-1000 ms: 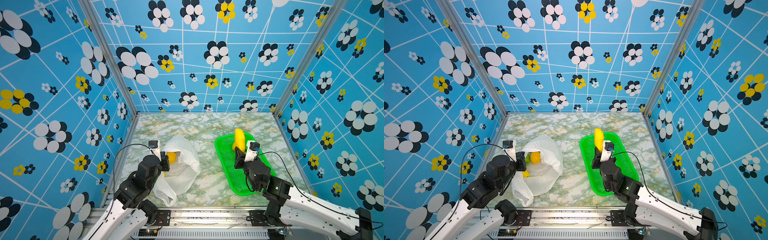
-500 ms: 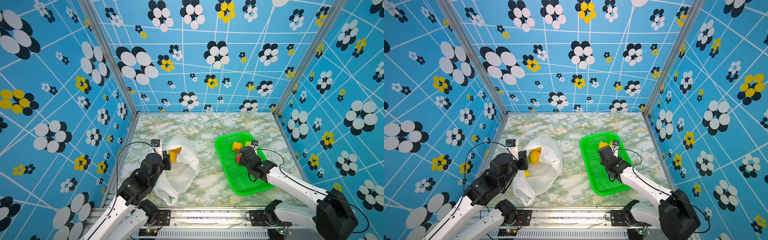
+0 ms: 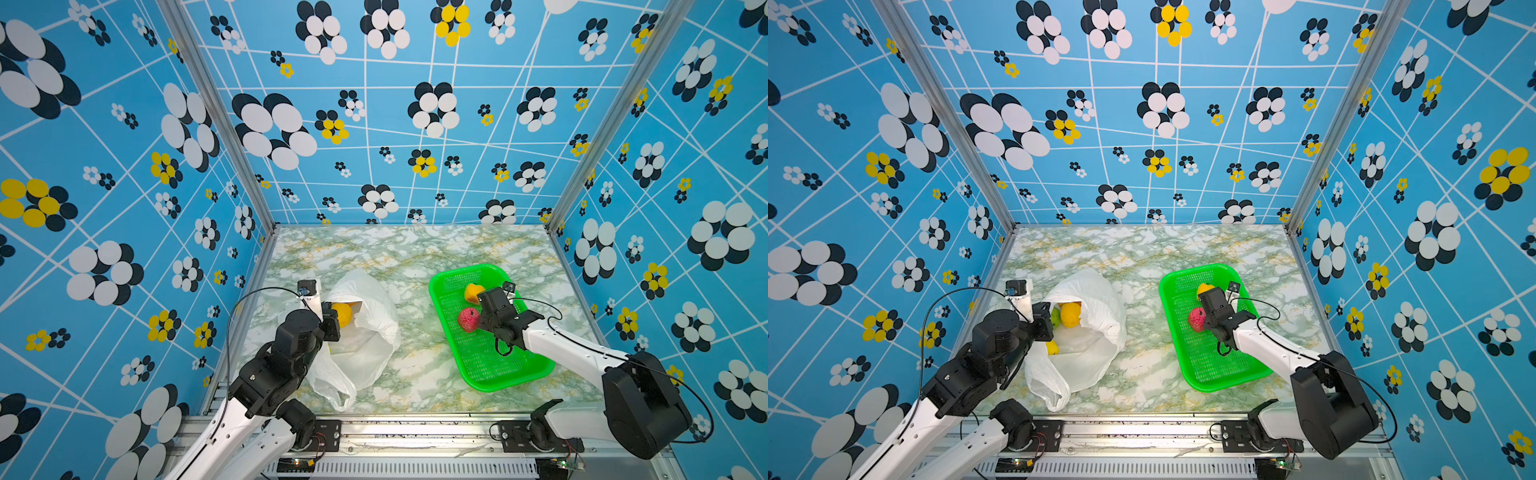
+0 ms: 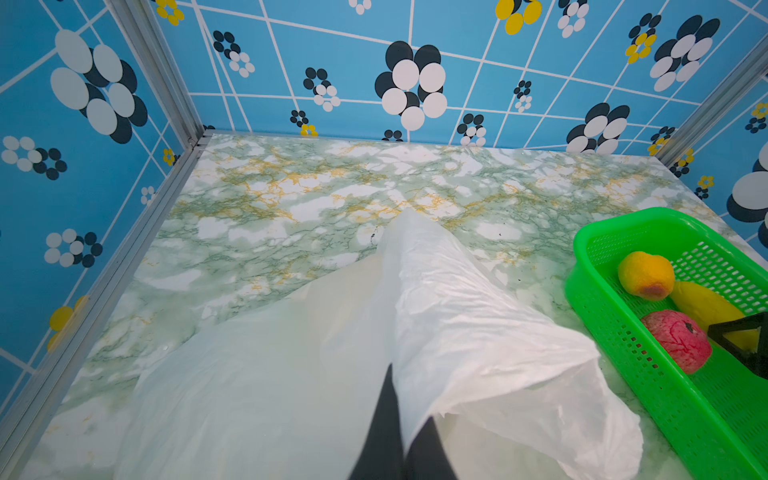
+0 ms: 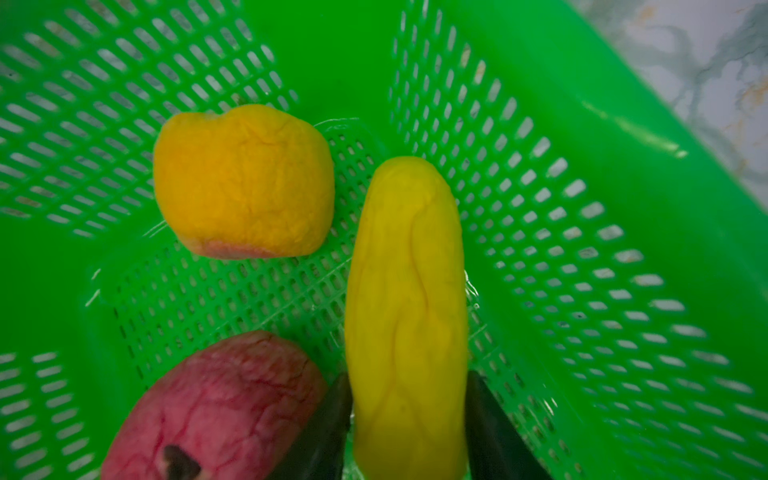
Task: Untie the knot of the plastic bag and take out the fruit
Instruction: 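Open the right gripper to drop the long yellow fruit in the basket, then move the right gripper back over the bag mouth held by the left gripper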
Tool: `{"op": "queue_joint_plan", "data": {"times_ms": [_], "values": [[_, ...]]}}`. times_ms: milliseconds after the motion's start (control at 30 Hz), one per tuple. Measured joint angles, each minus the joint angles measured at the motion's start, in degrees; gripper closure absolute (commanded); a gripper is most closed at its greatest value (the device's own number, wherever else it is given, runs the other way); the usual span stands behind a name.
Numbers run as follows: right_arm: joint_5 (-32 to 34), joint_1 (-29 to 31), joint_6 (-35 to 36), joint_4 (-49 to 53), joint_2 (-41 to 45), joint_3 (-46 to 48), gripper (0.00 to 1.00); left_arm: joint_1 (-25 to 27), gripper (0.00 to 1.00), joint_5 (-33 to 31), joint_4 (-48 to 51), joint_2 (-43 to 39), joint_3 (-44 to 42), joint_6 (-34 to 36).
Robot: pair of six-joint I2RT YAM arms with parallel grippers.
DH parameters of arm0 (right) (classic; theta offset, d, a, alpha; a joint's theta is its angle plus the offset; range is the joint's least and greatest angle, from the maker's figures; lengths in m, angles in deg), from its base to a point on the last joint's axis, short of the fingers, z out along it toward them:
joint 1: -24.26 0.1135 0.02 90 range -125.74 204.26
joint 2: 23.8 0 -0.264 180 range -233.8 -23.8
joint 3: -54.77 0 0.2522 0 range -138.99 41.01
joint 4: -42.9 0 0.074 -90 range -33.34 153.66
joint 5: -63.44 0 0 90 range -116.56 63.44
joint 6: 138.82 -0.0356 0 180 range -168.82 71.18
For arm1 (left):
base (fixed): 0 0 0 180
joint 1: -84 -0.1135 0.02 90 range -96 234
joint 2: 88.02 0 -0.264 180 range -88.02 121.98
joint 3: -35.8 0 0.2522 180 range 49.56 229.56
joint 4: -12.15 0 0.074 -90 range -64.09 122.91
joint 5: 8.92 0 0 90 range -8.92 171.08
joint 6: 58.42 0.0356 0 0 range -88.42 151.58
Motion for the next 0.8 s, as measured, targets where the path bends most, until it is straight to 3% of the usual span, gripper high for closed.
{"op": "queue_joint_plan", "data": {"times_ms": [67, 233, 467, 567, 800], "values": [[-0.04, 0.0, -0.13, 0.02, 0.09, -0.09, 0.35, 0.0, 1.0, 0.0, 0.04, 0.02, 0.0, 0.0], [-1.46, 0.0, 0.5, 0.79, 3.26, -0.09, 0.33, 0.0, 1.0, 0.0, 0.5, -0.39, 0.0, 0.0], [-2.19, 1.14, 1.36, 1.2, 18.12, 2.69, 0.3, 0.0, 1.0, 0.02, 0.66, -1.42, 0.0, -0.02], [-2.05, 4.15, 2.47, 1.29, 24.68, 4.02, 0.31, 0.0, 1.0, 0.04, 0.81, -1.42, 0.0, -0.02], [-0.39, 18.86, 8.63, -2.43, 33.05, 5.16, 0.35, 0.0, 1.0, 0.04, 0.85, -1.2, 0.0, -0.02]]}}
